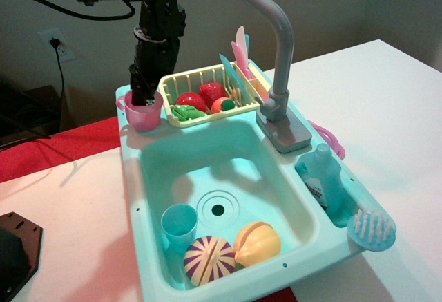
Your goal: Put cup from counter to sink
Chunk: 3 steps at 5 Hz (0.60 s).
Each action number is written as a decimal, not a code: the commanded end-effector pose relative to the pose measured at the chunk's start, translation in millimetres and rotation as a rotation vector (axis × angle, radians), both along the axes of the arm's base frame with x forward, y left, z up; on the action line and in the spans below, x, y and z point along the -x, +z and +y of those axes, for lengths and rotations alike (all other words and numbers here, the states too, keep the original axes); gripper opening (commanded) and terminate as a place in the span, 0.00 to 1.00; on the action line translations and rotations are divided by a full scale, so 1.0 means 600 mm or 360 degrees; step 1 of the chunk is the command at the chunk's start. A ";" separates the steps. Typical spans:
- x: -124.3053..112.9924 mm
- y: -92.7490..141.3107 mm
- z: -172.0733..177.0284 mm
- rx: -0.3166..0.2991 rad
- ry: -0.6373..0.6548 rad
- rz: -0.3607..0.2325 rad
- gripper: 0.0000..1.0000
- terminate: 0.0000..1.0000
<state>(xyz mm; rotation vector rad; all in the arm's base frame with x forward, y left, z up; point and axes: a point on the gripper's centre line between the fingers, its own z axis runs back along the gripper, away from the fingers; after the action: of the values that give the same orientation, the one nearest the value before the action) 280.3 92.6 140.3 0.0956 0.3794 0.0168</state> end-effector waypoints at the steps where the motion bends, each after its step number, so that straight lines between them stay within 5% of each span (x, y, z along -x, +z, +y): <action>1: -0.026 0.049 -0.049 0.0039 -0.0074 -0.0179 0.00 0.00; 3: -0.065 0.062 -0.129 0.0137 -0.0194 -0.0239 0.00 0.00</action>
<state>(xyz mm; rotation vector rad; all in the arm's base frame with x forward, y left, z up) 324.1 2.1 160.4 0.0105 0.2681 -0.1271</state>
